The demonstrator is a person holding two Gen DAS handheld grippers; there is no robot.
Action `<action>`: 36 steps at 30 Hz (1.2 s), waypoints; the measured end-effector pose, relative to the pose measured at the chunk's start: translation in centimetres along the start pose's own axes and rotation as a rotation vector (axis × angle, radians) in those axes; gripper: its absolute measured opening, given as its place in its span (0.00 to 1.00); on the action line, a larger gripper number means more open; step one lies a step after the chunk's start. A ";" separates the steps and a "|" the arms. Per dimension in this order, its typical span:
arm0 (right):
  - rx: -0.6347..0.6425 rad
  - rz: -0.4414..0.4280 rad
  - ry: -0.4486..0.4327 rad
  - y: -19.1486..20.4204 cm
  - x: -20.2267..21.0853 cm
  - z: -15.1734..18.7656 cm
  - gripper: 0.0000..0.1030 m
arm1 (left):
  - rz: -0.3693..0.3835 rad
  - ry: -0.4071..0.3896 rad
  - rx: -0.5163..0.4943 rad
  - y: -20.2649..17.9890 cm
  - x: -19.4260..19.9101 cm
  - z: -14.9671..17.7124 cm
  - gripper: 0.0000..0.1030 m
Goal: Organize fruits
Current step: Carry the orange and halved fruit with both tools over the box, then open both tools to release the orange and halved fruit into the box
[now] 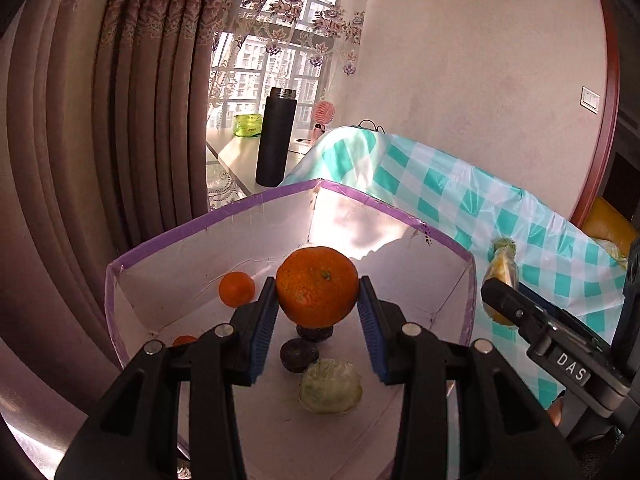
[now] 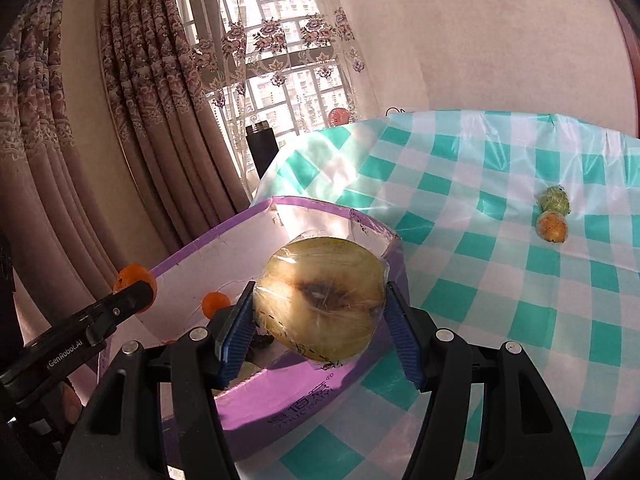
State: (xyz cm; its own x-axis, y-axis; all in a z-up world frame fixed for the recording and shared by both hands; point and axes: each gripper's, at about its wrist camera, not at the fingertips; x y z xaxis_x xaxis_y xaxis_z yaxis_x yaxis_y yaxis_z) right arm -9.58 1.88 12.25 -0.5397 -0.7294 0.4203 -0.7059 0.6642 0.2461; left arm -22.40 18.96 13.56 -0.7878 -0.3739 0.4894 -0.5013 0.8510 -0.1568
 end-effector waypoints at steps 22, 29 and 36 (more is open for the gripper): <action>0.502 0.223 0.433 8.8 -11.7 2.9 0.60 | -0.152 0.225 -0.184 3.0 -5.3 2.4 0.44; 0.487 0.265 0.410 8.0 -11.5 2.6 0.80 | -0.220 0.216 -0.157 3.5 -5.0 1.9 0.83; 0.476 0.262 0.386 8.0 -11.2 2.6 0.85 | -0.228 0.201 -0.148 4.1 -4.9 1.7 0.92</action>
State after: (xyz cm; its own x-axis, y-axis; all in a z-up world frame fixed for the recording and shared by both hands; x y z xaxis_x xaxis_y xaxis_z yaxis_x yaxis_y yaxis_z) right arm -10.35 14.98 7.25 -0.5804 -0.3845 0.7179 -0.7471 0.6022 -0.2814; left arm -21.20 23.61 9.08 -0.5681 -0.4931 0.6589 -0.5875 0.8036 0.0948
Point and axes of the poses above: each gripper's, at about its wrist camera, not at the fingertips, and x roughly against the way its jaws point, y to its left, z to its underside, and after that the axes turned 3 degrees about -y, right-handed
